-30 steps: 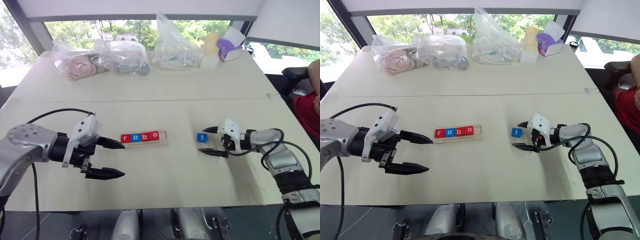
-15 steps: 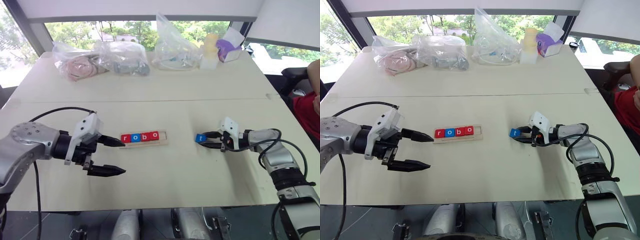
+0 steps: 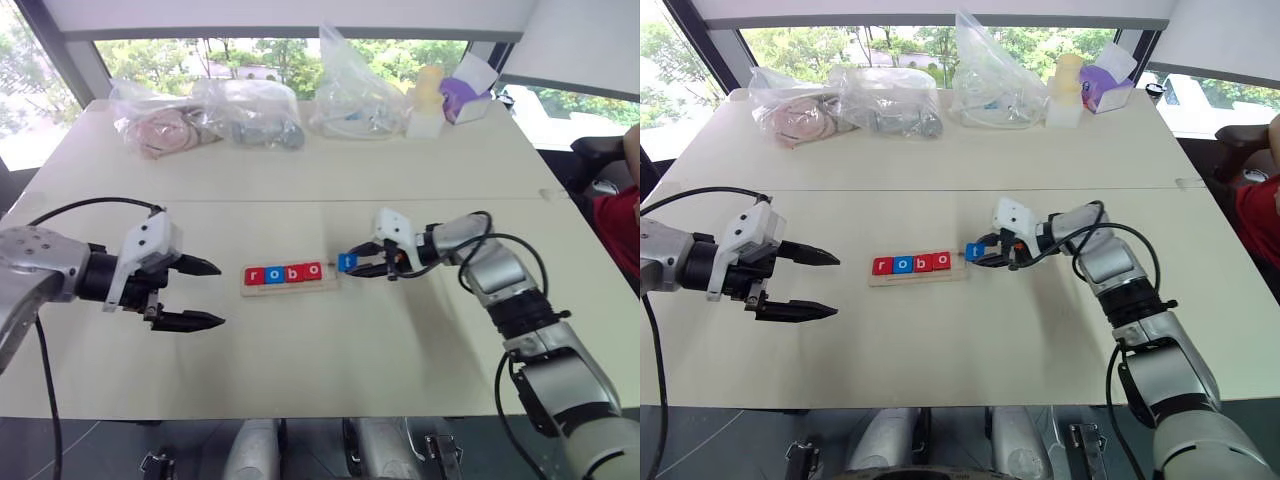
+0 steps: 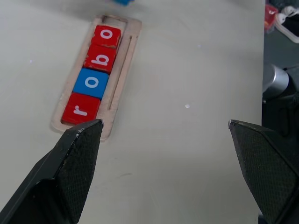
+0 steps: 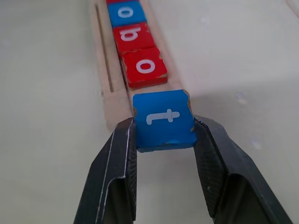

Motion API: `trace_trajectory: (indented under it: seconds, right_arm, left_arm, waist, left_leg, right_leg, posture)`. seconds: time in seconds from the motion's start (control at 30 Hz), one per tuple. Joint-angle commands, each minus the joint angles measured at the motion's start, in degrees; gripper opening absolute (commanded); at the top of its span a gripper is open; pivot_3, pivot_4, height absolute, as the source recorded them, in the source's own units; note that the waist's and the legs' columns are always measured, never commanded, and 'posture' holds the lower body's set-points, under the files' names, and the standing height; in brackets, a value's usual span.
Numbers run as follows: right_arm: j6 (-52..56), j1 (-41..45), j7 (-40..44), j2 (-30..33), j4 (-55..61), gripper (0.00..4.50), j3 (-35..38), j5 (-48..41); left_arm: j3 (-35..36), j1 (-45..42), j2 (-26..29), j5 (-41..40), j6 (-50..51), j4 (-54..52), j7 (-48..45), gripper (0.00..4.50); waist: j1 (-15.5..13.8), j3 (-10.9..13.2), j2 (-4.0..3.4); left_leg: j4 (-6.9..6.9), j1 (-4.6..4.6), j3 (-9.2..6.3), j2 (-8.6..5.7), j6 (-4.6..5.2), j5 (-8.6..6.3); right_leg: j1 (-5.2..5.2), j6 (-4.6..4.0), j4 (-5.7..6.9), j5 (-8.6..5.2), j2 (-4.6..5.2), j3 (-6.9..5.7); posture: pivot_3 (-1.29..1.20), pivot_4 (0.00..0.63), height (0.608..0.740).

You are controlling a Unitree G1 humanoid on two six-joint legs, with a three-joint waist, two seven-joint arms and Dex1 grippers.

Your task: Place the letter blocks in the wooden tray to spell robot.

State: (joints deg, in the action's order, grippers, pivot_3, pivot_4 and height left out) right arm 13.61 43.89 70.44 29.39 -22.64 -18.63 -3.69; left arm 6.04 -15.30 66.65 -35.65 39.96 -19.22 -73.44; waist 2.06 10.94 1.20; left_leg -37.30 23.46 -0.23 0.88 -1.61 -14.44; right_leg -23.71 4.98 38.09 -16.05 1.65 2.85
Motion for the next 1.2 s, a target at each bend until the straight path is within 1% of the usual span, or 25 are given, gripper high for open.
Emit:
trace_trajectory:
  seconds: [0.03, 0.3, 0.77, 1.03, 1.2]
  right_arm:
    - [-2.5, 2.7, 0.9, -0.1, -2.2, 1.14, 0.0, 1.1]
    - [-5.0, 4.9, 3.4, -1.8, -5.9, 1.14, -0.4, 1.9]
    - [-4.9, 6.4, 3.3, -5.2, -8.7, 1.14, -0.3, 2.6]
    - [-4.4, 6.2, 5.1, -6.0, -8.4, 1.14, -0.7, 2.7]
    - [-4.4, 6.6, 4.0, -7.0, -9.2, 1.14, -0.3, 2.9]
  left_arm:
    - [2.9, 1.2, -0.2, -0.8, 0.2, -1.2, 0.8, 4.5]
    - [4.0, 1.0, -2.0, -2.3, 1.6, -2.7, 3.4, 4.5]
    - [3.4, 1.6, -3.1, -2.2, 1.3, -3.3, 5.5, 4.5]
    - [3.5, 1.8, -4.0, -2.2, 1.5, -3.5, 6.7, 4.5]
    - [3.6, 2.1, -4.4, -2.2, 1.5, -3.8, 7.3, 4.5]
  waist:
    - [0.1, 0.0, 0.0]
    - [0.5, 0.0, 0.0]
    - [0.5, 0.0, 0.0]
    - [0.5, 0.0, 0.0]
    - [0.5, 0.0, 0.0]
  left_leg:
    - [0.0, 0.0, 0.0, 0.0, 0.0, 0.0]
    - [0.0, -0.07, -0.03, 0.05, 0.0, 0.0]
    - [0.01, -0.07, -0.03, 0.05, 0.0, 0.0]
    - [0.01, -0.08, -0.03, 0.05, 0.0, 0.0]
    - [0.01, -0.08, -0.03, 0.05, 0.0, 0.0]
  right_leg:
    - [0.0, 0.0, 0.0, 0.0, 0.01, 0.0]
    - [0.02, -0.01, 0.07, 0.01, -0.06, -0.01]
    - [0.01, -0.01, 0.07, 0.01, -0.05, -0.01]
    - [0.01, -0.01, 0.08, 0.01, -0.05, -0.01]
    - [0.01, -0.01, 0.08, 0.01, -0.05, -0.01]
  posture:
    - [0.0, 0.15, 0.735]
    - [0.0, 0.15, 0.735]
    - [0.0, 0.15, 0.735]
    - [0.0, 0.15, 0.735]
    - [0.0, 0.15, 0.735]
